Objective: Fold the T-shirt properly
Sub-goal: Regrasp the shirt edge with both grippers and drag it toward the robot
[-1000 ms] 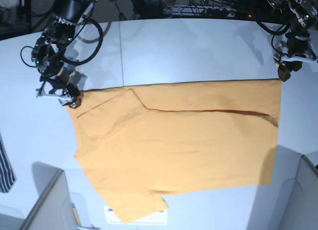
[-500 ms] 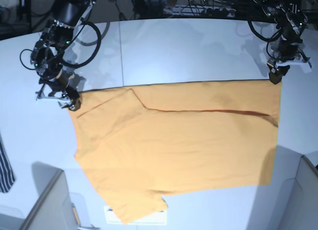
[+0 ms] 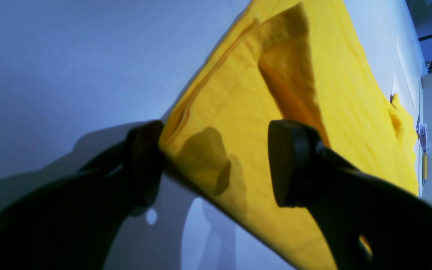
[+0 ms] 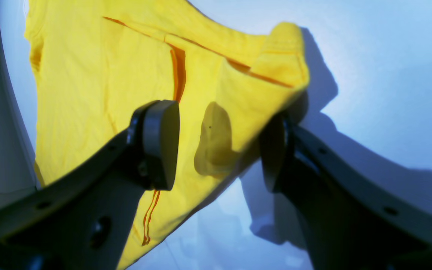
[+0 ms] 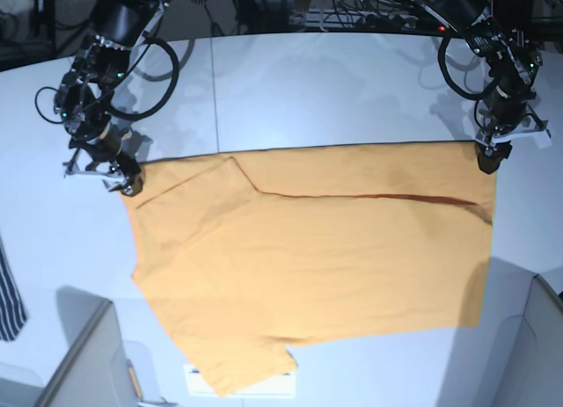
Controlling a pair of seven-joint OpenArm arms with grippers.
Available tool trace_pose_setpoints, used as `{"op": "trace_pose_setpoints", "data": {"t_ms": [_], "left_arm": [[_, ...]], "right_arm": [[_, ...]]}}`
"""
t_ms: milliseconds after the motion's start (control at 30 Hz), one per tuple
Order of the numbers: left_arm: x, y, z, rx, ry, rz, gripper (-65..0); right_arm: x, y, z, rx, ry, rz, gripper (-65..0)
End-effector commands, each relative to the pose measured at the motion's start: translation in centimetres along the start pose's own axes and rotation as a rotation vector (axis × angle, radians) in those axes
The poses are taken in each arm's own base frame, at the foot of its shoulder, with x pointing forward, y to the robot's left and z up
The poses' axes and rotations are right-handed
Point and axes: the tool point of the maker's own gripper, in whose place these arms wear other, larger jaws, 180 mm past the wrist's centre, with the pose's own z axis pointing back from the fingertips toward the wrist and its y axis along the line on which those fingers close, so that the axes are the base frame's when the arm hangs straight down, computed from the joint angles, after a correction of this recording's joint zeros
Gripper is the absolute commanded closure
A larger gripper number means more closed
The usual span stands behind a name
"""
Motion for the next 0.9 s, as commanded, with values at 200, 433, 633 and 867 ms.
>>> {"op": "trace_pose_setpoints", "data": {"t_ms": [200, 433, 633, 867], "left_arm": [[-0.3, -0.1, -0.3, 0.018, 0.031, -0.001, -32.3], [-0.3, 0.2, -0.6, 0.021, 0.042, 0.0, 0.0], [-0.1, 0.6, -0.1, 0.032, 0.12, -0.047, 0.0], [1.2, 2.0, 2.9, 0.083, 0.114, -0.118, 0.0]], "right_arm": [[-0.8, -0.9, -0.2, -0.052, 0.043, 0.009, -31.8], [-0.8, -0.4, -0.3, -0.037, 0.043, 0.02, 0.0], [0.0, -0.1, 0.5, -0.029, 0.018, 0.032, 0.0], [-0.4, -0.9, 3.4, -0.046, 0.017, 0.089, 0.0]]}}
